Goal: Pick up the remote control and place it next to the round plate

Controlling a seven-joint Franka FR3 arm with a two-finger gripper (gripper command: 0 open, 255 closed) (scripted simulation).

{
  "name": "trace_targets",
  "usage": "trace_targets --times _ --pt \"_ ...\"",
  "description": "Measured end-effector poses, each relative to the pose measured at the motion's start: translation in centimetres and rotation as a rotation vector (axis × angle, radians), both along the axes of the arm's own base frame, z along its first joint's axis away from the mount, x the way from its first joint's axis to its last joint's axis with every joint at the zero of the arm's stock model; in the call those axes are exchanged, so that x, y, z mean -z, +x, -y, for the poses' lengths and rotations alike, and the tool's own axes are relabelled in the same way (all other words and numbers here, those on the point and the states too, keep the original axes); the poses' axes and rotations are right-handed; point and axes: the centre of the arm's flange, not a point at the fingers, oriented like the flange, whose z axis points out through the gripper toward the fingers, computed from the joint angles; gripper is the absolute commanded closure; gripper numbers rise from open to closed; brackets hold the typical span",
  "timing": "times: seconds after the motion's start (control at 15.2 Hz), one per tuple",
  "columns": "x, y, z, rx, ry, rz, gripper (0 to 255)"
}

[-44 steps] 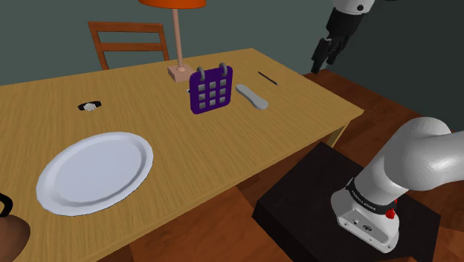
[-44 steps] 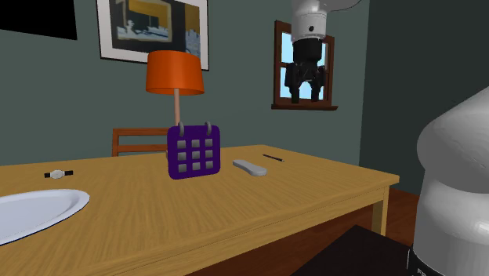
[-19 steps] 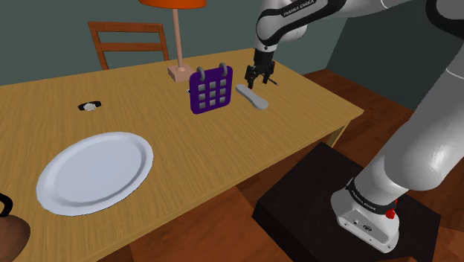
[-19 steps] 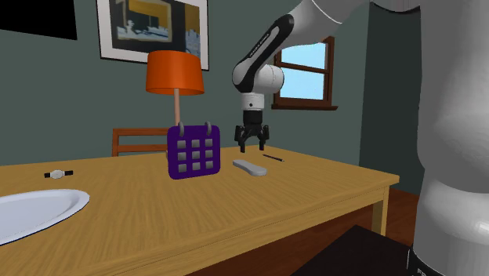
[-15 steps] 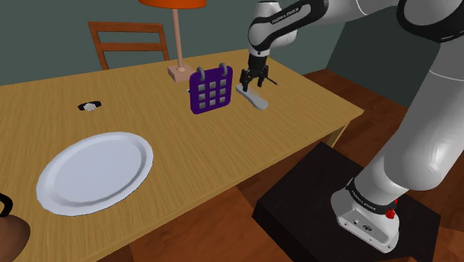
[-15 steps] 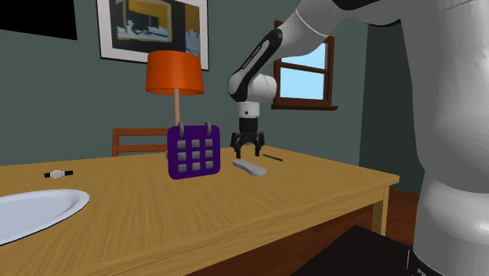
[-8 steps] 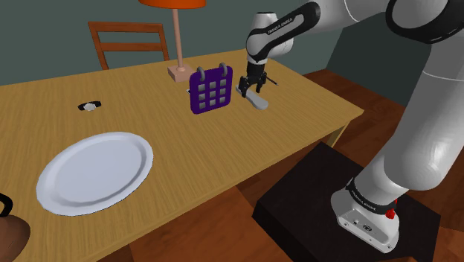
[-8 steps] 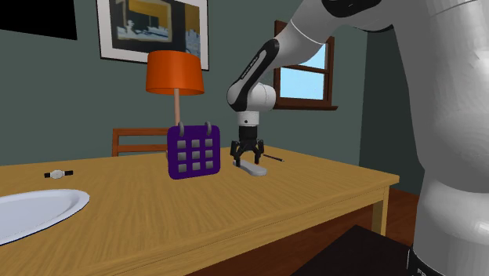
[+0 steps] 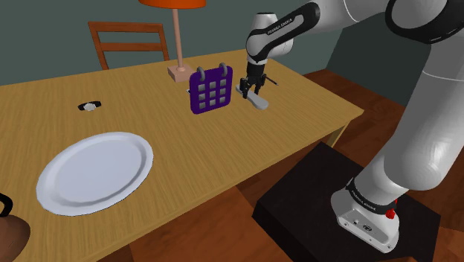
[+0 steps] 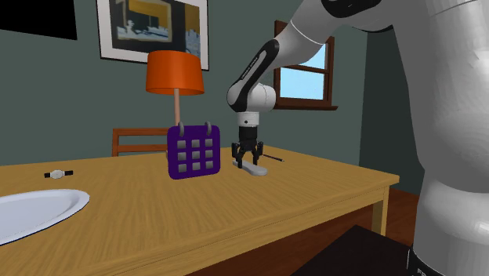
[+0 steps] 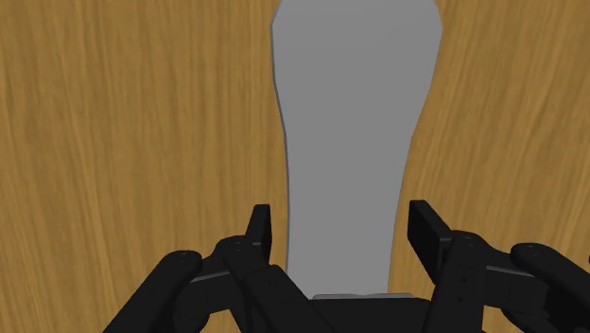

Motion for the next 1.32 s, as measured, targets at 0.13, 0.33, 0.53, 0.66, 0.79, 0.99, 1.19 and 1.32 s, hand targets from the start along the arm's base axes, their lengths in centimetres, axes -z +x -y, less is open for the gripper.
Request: trace_targets --times 0.13,0.33,0.53,0.66,0.79,0.99,1.19,1.32 --pt "0.0 0.0 0.0 0.0 0.0 0.0 255" --pt "0.0 0.0 0.0 0.001 0.0 0.0 255" --pt "0.0 0.0 0.0 0.001 0.0 0.0 255" --pt "-0.6 0.1 0.0 0.0 0.0 0.0 255" --pt "-1.6 0.0 0.1 0.0 0.0 0.0 255" --pt "-3.1 0.0 0.0 0.0 0.0 0.0 255" --pt "-4.8 -0.1 0.0 0.0 0.0 0.0 255" --pt "-5.9 0.0 0.0 0.0 0.0 0.0 255"
